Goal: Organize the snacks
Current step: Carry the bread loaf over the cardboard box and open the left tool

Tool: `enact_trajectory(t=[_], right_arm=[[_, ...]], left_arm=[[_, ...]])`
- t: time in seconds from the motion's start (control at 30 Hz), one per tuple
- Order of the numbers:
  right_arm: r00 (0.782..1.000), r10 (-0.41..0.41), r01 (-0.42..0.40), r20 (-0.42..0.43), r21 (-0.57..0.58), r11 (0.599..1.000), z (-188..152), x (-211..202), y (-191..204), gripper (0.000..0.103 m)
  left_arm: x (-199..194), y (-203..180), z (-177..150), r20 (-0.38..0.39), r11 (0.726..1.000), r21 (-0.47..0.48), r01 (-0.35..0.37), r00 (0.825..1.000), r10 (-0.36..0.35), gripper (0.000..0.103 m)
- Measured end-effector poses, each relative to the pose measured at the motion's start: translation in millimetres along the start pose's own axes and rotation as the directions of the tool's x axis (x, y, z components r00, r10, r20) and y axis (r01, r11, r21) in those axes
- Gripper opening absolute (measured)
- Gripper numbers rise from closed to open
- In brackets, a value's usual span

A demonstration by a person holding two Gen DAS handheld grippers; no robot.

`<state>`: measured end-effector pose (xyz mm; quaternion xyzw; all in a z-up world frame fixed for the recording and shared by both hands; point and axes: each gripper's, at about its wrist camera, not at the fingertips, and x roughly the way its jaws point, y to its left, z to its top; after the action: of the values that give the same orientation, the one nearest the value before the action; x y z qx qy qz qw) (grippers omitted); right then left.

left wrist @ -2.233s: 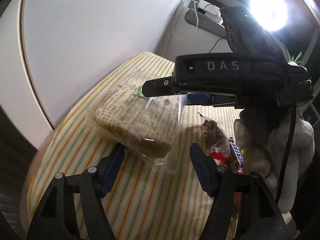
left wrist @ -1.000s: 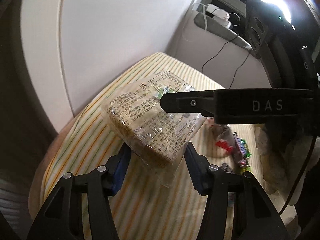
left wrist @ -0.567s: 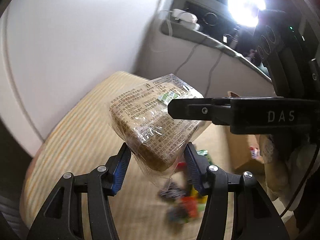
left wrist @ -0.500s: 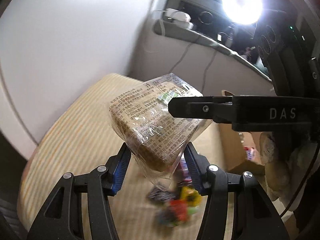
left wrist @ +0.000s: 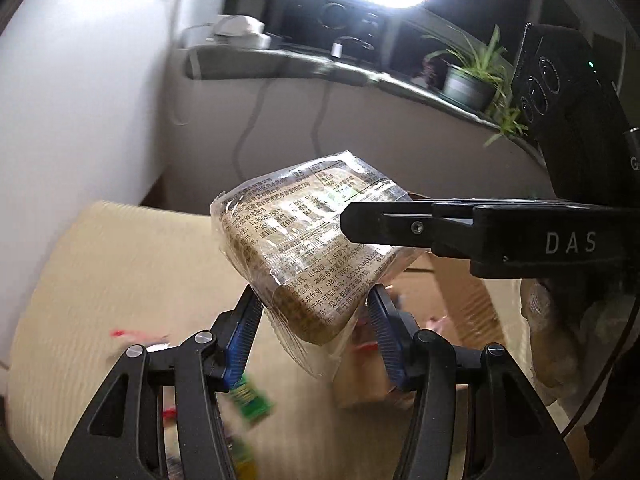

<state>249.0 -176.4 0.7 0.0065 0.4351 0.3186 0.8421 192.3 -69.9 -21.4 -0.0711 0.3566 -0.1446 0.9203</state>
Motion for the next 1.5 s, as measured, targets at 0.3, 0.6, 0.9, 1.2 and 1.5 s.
enact_trajectory(t=[0.3, 0.6, 0.9, 1.2, 1.5], right_arm=[[0.998, -0.059, 0.056, 0.029, 0.099, 0.994, 0.8, -21.7, -69.9, 0.067], [0.996, -0.084, 0.077, 0.029, 0.186, 0.979, -0.8, -15.1, -122.1, 0.067], [0.989, -0.147, 0.14, 0.02, 0.197, 0.97, -8.3, -7.4, -135.4, 0.067], [0.982, -0.187, 0.177, 0.036, 0.187, 0.966, -8.7, -14.2, -126.7, 0.074], [0.973, -0.221, 0.21, 0.069, 0.137, 0.968, -21.4, -34.3, -93.0, 0.078]], left_arm=[[47.9, -46.9, 24.3, -0.063, 0.996, 0.082, 0.03, 0.998, -0.025, 0.054], [85.5, -69.7, 34.5, -0.134, 0.99, 0.137, 0.044, 0.991, -0.025, 0.054], [92.6, -74.9, 33.7, -0.141, 0.985, 0.173, 0.006, 0.99, 0.019, 0.054], [69.7, -69.8, 32.7, -0.114, 0.985, 0.172, 0.004, 0.993, 0.016, 0.054], [19.5, -56.5, 18.9, -0.046, 0.984, 0.178, 0.014, 0.999, -0.006, 0.054]])
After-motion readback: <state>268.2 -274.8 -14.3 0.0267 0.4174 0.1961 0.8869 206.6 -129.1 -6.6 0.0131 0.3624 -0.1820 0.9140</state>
